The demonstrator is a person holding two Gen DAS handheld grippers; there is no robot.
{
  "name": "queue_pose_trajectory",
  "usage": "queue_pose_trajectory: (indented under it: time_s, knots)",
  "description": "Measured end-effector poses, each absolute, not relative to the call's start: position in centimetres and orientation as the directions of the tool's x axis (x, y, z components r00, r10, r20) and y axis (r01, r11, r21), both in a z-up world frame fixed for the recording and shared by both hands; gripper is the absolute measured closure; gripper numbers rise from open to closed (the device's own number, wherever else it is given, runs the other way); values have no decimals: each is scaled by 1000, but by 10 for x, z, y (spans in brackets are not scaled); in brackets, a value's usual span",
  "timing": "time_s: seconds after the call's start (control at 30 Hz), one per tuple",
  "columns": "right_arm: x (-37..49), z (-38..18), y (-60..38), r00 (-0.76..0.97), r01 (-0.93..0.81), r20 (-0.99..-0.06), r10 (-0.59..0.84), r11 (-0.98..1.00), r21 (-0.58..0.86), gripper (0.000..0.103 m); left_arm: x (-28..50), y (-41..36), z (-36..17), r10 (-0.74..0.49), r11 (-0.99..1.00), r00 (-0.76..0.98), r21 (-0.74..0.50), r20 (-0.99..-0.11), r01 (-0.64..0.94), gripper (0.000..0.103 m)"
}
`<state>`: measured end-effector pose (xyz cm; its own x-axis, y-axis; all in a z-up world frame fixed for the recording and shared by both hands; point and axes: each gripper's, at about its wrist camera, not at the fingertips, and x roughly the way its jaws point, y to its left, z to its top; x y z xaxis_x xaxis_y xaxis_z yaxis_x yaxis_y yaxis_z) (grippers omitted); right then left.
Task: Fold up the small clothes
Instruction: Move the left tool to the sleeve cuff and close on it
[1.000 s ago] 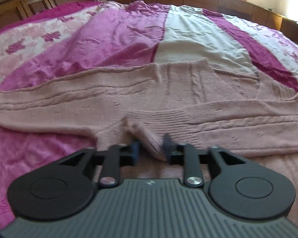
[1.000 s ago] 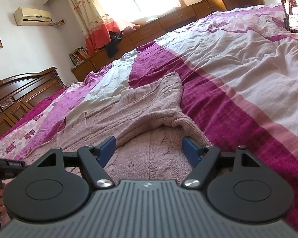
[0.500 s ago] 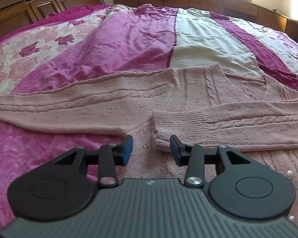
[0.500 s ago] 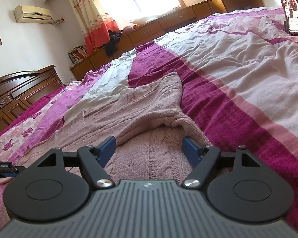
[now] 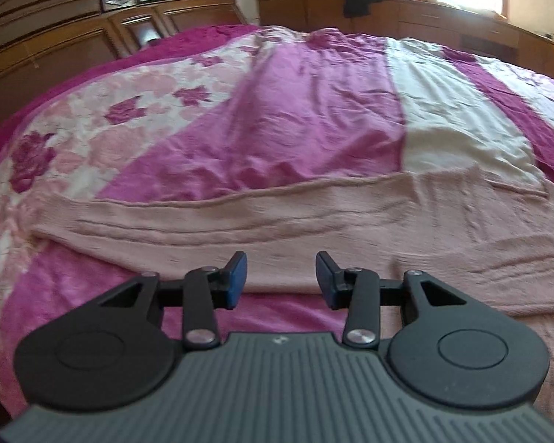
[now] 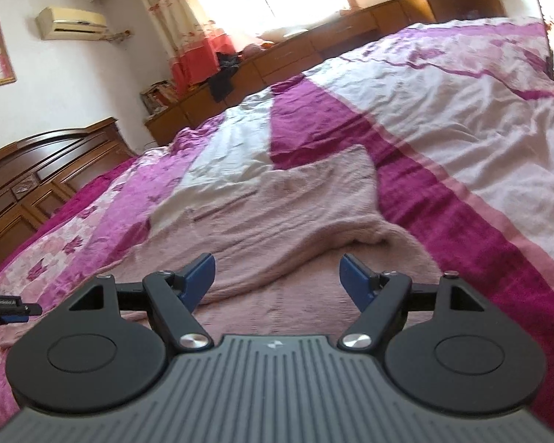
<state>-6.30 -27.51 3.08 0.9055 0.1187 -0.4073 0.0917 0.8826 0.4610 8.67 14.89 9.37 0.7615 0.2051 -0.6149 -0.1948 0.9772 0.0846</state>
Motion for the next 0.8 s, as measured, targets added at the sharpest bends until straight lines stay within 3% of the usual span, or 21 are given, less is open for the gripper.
queue_pose_trajectory:
  time_s: [0.23,0.43,0.57,0.8]
  knots:
    - [-63,46,-252,883,69,-443,152,893,444,23,94,204,87,263,955,720,69,-643,-287,60]
    - [-65,45,-239,868,81,-479,133,913,401,23,106,252,68,260,924,681,-30,-685,-382,59]
    - [-62,39,-238,853,104,-510,113,920,377,23,110,279,56,267,885,667,-97,-696,-455,42]
    - [-59,30,-241,830,155,-552,77,919,361,23,119,307,42,247,832,669,-200,-701,-517,42]
